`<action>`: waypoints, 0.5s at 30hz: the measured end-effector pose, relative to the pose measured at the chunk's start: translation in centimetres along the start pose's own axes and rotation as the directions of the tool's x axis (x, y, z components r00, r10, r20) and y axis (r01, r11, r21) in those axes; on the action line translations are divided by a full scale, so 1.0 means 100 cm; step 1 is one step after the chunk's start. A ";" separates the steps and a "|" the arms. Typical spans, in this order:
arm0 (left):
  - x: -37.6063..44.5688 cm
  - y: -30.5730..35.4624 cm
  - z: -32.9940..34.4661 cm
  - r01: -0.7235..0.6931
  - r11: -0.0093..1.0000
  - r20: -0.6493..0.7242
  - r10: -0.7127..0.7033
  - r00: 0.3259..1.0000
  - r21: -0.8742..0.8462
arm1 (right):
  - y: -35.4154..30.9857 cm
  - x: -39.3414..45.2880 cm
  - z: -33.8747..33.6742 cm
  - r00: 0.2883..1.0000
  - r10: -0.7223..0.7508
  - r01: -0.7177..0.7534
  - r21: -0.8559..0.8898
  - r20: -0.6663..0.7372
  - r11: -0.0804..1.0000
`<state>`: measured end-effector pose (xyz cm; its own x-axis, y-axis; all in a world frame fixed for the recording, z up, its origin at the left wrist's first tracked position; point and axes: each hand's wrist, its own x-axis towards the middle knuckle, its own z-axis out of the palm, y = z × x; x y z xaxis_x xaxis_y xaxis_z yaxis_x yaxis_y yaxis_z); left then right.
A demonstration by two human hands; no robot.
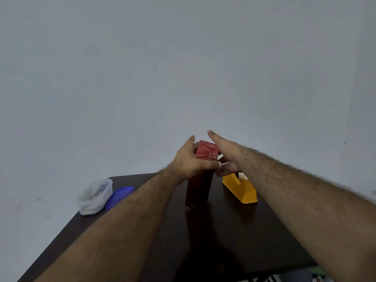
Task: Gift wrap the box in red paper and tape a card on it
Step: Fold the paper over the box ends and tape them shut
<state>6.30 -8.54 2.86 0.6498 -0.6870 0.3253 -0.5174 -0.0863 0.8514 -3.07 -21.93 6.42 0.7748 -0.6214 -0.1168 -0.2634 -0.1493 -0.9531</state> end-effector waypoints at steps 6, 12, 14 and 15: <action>-0.022 0.000 0.008 -0.163 0.913 0.185 0.098 0.978 0.374 | 0.020 -0.010 -0.006 0.990 0.136 -0.136 0.016 0.043 0.991; -0.048 -0.029 0.011 -0.206 0.832 0.299 0.051 0.953 0.515 | 0.067 -0.011 0.007 0.967 0.186 -0.216 0.172 0.172 0.961; -0.053 -0.043 0.012 -0.170 0.903 0.311 0.043 0.950 0.394 | 0.080 -0.012 0.012 0.965 0.202 -0.231 0.174 0.168 0.957; -0.058 -0.048 0.015 -0.105 0.955 0.300 0.018 0.954 0.277 | 0.087 -0.013 0.016 0.962 0.225 -0.249 0.157 0.157 0.956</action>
<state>4.18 -5.18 -3.78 0.4438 -0.8730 0.2022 -0.7166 -0.2102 0.6651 -5.48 -21.21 -2.14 0.7759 -0.5106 -0.3705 -0.3547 0.1326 -0.9255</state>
